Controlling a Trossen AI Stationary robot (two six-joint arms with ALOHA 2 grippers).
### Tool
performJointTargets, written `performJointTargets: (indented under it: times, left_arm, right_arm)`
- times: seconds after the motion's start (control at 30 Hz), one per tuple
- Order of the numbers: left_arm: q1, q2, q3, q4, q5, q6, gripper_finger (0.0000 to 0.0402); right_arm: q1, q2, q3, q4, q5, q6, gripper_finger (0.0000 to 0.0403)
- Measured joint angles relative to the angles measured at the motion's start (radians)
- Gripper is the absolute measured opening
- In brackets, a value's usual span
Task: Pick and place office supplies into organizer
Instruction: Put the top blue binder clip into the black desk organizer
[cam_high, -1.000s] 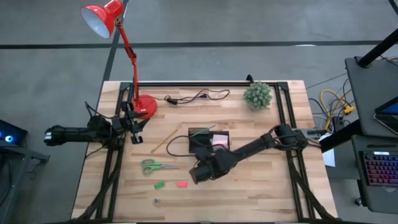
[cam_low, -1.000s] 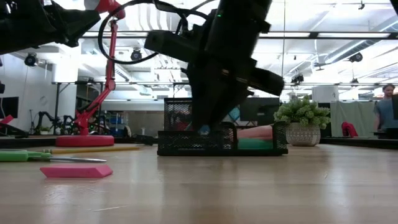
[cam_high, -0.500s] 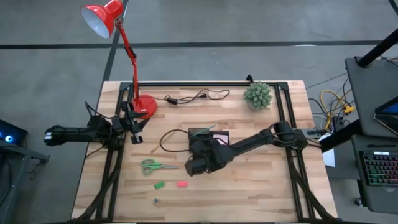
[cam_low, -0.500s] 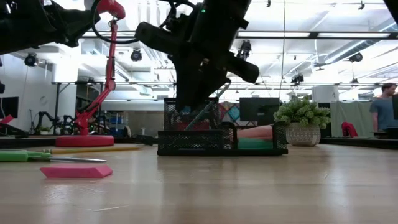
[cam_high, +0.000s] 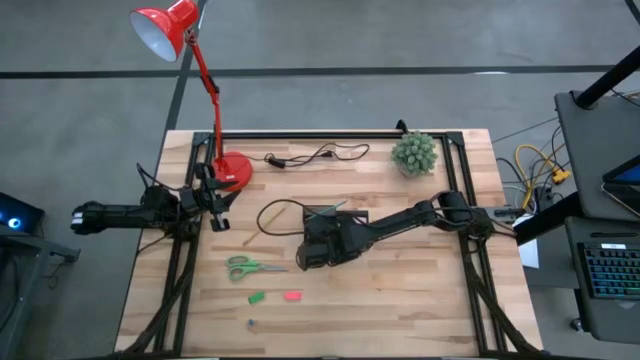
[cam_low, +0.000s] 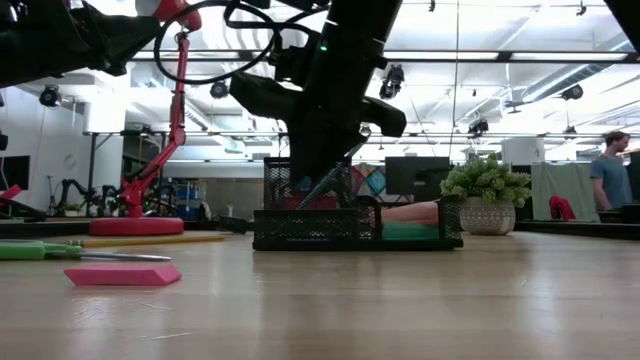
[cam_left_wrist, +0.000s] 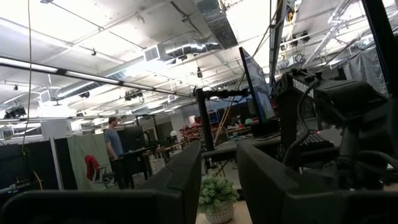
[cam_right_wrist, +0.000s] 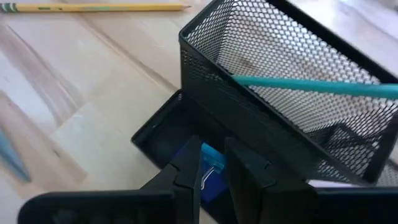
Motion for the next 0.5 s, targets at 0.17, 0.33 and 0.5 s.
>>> performJointTargets:
  times: [0.17, 0.33, 0.5]
  left_arm:
    - [0.000, 0.000, 0.000, 0.000, 0.000, 0.000, 0.0089]
    - [0.000, 0.000, 0.000, 0.000, 0.000, 0.000, 0.0089]
    - [0.000, 0.002, 0.000, -0.001, 0.000, 0.000, 0.0089]
  right_arm:
    - [0.000, 0.000, -0.012, 0.001, 0.025, -0.053, 0.0052]
    - [0.000, 0.000, -0.018, -0.002, 0.023, -0.103, 0.0052]
    - [-0.001, 0.000, -0.020, -0.005, 0.022, -0.129, 0.0052]
